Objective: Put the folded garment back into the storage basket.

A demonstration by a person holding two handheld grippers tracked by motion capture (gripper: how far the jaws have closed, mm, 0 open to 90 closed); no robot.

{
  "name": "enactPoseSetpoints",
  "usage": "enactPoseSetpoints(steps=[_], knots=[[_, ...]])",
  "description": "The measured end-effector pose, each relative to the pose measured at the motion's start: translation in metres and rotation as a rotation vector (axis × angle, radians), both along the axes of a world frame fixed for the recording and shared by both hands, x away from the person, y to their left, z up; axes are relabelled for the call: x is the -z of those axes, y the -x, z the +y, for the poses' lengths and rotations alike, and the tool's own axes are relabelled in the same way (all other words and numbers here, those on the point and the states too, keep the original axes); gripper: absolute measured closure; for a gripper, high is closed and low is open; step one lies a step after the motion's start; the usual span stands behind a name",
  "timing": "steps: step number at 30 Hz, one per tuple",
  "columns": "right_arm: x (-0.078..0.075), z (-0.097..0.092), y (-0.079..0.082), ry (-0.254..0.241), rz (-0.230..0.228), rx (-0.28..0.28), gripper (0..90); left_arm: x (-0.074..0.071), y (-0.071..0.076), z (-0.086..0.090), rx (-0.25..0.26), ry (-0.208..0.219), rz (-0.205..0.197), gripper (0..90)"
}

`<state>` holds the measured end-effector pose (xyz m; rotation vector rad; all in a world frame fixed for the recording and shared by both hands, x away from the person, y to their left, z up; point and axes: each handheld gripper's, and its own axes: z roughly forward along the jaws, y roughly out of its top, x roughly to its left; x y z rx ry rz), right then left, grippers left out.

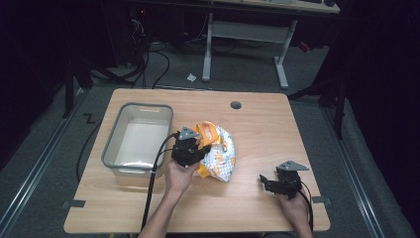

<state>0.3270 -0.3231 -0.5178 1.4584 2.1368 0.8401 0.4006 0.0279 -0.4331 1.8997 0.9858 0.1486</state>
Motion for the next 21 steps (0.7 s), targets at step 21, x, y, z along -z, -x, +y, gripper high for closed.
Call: enactPoseSetpoints(steps=[21], knots=[[0.000,0.000,0.000,0.000,0.001,0.000,23.1,-0.022,0.002,0.025,-0.003,0.023,-0.035,77.2]])
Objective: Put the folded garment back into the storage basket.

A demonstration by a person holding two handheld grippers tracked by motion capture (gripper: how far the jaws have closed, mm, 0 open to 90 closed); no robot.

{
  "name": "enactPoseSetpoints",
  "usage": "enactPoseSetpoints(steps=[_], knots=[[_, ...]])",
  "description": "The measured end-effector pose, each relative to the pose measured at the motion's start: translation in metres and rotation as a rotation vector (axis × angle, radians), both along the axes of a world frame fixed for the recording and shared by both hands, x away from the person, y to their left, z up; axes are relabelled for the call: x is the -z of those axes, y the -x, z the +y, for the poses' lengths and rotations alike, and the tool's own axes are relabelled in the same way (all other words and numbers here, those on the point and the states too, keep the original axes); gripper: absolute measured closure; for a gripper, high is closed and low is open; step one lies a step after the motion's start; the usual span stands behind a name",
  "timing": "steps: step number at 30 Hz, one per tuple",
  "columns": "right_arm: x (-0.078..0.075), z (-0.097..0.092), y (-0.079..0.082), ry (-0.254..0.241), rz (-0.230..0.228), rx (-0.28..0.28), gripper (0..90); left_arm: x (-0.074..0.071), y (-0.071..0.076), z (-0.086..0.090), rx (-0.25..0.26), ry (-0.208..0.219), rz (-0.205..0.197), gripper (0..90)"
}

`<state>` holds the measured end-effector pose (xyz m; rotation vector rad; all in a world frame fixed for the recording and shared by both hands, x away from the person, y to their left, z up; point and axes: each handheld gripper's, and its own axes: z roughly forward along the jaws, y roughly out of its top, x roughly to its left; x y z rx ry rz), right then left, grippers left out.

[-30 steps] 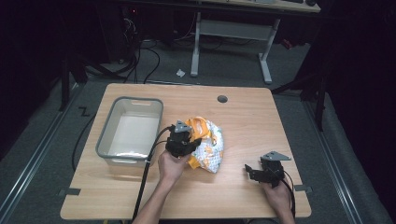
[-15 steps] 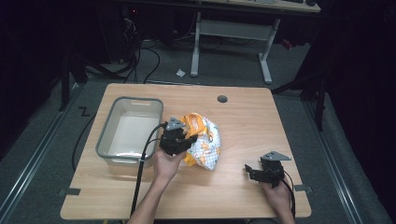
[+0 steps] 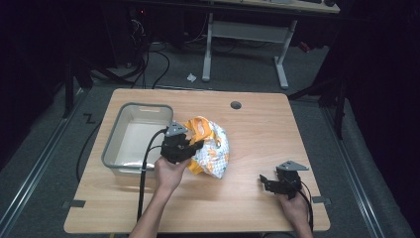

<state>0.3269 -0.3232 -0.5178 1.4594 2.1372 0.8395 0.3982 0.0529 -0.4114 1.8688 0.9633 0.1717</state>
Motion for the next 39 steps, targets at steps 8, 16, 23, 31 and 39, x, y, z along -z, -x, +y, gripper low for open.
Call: enactPoseSetpoints(steps=[8,16,23,31,39], knots=[[0.000,0.000,0.000,0.000,0.000,0.000,23.1,-0.008,0.001,0.010,-0.009,0.012,-0.016,77.2],[0.000,0.000,0.000,0.000,0.000,0.000,23.1,-0.016,0.001,0.020,-0.008,0.015,-0.028,77.1],[0.000,0.000,0.000,0.000,0.000,0.001,23.1,-0.019,0.001,0.031,-0.017,0.034,-0.031,77.2],[0.000,0.000,0.000,0.000,-0.001,0.000,23.0,-0.027,0.001,0.048,-0.036,0.040,-0.048,77.2],[0.000,0.000,0.000,0.000,-0.001,0.000,23.0,-0.033,0.002,0.064,-0.061,0.047,-0.064,77.2]])
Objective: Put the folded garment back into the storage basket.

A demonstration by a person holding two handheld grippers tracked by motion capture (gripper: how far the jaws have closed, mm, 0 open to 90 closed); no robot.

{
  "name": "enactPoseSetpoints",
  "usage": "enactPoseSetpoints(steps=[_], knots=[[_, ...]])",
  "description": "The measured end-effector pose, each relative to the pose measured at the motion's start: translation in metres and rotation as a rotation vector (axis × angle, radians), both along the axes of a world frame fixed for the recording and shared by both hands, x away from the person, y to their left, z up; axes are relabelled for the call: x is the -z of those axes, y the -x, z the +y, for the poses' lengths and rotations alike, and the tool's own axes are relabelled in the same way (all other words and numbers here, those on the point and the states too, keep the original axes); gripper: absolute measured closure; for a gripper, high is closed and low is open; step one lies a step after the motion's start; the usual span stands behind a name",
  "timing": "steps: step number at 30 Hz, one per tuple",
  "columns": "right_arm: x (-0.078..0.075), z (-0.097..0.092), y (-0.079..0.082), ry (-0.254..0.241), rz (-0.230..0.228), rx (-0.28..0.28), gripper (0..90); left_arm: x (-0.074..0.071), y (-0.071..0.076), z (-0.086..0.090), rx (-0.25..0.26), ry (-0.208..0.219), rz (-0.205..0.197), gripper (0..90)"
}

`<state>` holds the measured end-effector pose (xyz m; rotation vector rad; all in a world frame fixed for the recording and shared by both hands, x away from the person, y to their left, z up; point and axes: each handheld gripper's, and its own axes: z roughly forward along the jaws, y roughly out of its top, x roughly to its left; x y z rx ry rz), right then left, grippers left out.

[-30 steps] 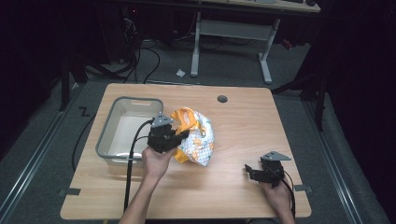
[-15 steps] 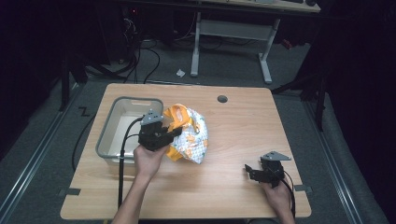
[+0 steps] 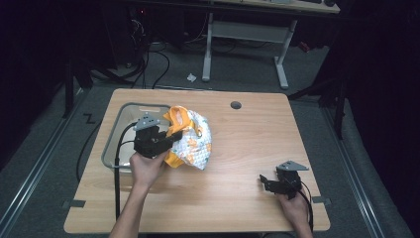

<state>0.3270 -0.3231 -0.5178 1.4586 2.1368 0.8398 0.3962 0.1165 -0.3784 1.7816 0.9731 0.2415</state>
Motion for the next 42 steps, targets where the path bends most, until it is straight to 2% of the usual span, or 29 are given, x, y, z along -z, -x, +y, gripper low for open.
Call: enactPoseSetpoints(steps=[7,18,42], knots=[[0.000,0.000,0.000,0.000,0.000,0.000,23.1,-0.005,0.001,0.013,-0.021,0.007,-0.008,77.2],[0.000,0.000,0.000,-0.001,-0.001,0.000,23.1,-0.012,0.003,0.029,-0.048,-0.022,-0.026,77.2],[0.000,0.000,0.000,-0.001,0.001,0.002,23.1,-0.018,0.003,0.067,-0.120,-0.034,-0.025,77.2]])
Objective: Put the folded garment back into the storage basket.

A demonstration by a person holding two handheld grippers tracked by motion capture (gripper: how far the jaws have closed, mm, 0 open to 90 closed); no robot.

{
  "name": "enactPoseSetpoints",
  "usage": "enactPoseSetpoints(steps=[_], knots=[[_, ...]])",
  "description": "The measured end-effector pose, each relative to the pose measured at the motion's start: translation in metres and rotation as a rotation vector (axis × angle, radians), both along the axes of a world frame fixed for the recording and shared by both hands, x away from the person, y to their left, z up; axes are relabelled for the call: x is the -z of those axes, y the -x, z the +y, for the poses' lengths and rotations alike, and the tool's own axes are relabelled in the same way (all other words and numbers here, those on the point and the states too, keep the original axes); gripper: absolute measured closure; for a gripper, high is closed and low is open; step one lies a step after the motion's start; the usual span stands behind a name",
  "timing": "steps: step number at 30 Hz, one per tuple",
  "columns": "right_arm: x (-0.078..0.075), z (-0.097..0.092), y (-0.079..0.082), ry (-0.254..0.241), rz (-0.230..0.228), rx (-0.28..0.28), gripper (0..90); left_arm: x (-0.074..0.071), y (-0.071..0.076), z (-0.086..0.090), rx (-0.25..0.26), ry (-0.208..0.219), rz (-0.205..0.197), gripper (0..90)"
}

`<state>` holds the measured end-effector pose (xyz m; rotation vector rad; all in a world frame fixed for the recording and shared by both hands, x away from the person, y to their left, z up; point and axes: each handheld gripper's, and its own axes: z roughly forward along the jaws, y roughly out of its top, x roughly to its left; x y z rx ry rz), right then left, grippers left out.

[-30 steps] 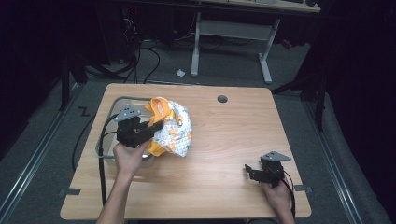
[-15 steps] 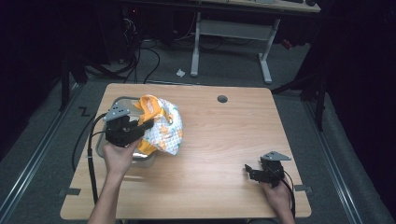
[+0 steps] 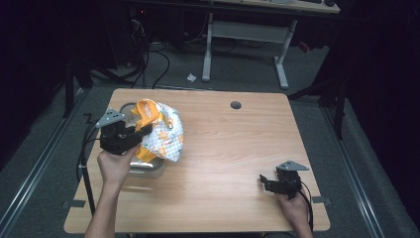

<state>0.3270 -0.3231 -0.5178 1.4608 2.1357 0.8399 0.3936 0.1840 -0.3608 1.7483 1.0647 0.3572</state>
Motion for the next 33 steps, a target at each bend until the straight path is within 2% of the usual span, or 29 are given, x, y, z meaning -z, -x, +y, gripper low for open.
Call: enactPoseSetpoints(steps=[18,26,33], knots=[[0.000,0.000,0.000,0.000,0.000,0.000,23.1,0.002,-0.010,0.023,-0.041,-0.016,0.013,77.2],[0.000,0.000,0.000,0.000,-0.001,-0.001,23.1,0.010,-0.014,0.030,-0.029,-0.020,0.020,77.1],[0.000,0.000,0.000,0.000,0.000,0.000,23.0,0.021,-0.020,0.036,-0.026,0.012,0.055,76.9]])
